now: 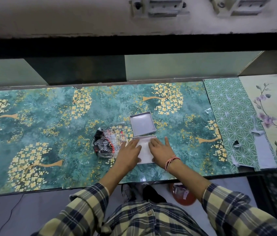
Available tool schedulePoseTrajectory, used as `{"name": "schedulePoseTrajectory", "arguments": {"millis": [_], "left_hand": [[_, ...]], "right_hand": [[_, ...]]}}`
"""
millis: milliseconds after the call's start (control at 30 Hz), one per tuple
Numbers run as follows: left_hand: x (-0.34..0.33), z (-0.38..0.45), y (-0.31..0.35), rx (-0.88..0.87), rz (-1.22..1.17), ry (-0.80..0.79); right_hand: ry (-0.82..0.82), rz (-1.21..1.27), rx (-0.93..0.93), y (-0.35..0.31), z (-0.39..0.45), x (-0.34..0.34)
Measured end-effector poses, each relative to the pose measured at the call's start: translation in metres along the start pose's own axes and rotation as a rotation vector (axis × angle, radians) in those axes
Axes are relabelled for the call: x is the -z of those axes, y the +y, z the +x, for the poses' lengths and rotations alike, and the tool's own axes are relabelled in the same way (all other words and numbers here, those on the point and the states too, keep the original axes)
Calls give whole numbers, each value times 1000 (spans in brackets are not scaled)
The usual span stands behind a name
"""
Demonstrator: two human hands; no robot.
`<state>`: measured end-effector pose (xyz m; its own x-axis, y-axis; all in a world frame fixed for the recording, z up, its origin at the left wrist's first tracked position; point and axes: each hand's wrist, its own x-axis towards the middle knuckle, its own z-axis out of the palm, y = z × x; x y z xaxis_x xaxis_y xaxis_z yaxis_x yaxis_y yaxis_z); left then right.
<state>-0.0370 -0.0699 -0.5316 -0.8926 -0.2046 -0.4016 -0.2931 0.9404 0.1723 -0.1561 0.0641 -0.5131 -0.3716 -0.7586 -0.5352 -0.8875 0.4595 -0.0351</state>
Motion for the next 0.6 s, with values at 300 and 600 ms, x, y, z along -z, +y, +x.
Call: {"name": "schedulePoseTrajectory", "arguments": {"millis": [300,600], "left_hand": [[-5,7,5,35,45,-51],[-6,-10,-4,-26,-87,67]], "right_hand": [[-73,-152,-58,-15,6,-5],[471,501,-345,0,24,19]]}}
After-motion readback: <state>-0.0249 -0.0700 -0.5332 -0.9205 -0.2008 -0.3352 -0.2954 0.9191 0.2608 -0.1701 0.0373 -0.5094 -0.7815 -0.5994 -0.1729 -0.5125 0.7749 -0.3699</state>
